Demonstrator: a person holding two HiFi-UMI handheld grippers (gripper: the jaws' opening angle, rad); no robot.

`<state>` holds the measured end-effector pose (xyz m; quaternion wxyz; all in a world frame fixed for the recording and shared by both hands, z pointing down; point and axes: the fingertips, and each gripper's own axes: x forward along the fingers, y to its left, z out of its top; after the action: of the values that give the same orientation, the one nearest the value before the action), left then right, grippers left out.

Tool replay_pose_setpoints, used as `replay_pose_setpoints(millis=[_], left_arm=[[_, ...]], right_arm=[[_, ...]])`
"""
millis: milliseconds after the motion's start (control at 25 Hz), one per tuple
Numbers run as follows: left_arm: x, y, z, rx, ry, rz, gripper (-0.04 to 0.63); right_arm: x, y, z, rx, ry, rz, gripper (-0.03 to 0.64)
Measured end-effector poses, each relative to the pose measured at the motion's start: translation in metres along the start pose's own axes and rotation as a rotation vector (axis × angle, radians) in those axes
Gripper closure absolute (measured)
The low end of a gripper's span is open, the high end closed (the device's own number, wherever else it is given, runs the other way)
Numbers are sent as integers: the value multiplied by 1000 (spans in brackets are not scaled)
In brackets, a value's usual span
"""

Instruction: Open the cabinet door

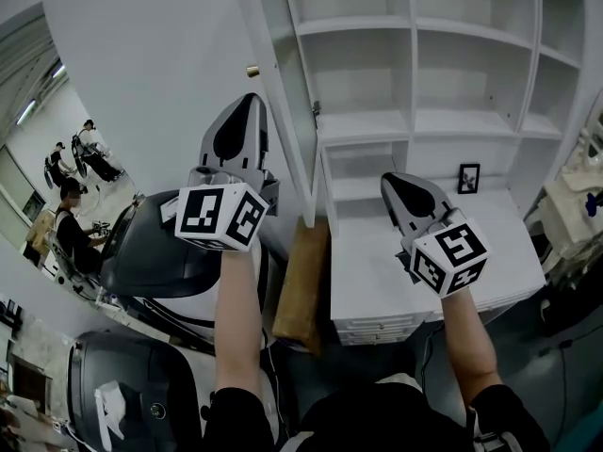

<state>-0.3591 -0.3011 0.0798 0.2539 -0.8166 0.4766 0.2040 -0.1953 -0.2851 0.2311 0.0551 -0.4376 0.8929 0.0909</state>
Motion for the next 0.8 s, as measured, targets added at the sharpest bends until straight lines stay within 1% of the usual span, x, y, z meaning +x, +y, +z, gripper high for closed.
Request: replay_pose_setpoints(millis=[200,360,600,720,800], left_arm=[[-8,-2,3,-3,1,3,572],[-10,-14,4,5,0,-4,572],[-10,-48,5,25,4,-36,572],[-6,-68,0,61,25,-36,572],[-3,-82,-6,58,41,-43,572]], right_arm=[[-7,0,0,2,-3,-7,600],[-13,-5,0,8,-7,-8,600],[-26,-15,-1,8,-8,-1,600],[-38,-26,2,5,-7,-8,600],[-48,-36,6,6,-11,-16,600]])
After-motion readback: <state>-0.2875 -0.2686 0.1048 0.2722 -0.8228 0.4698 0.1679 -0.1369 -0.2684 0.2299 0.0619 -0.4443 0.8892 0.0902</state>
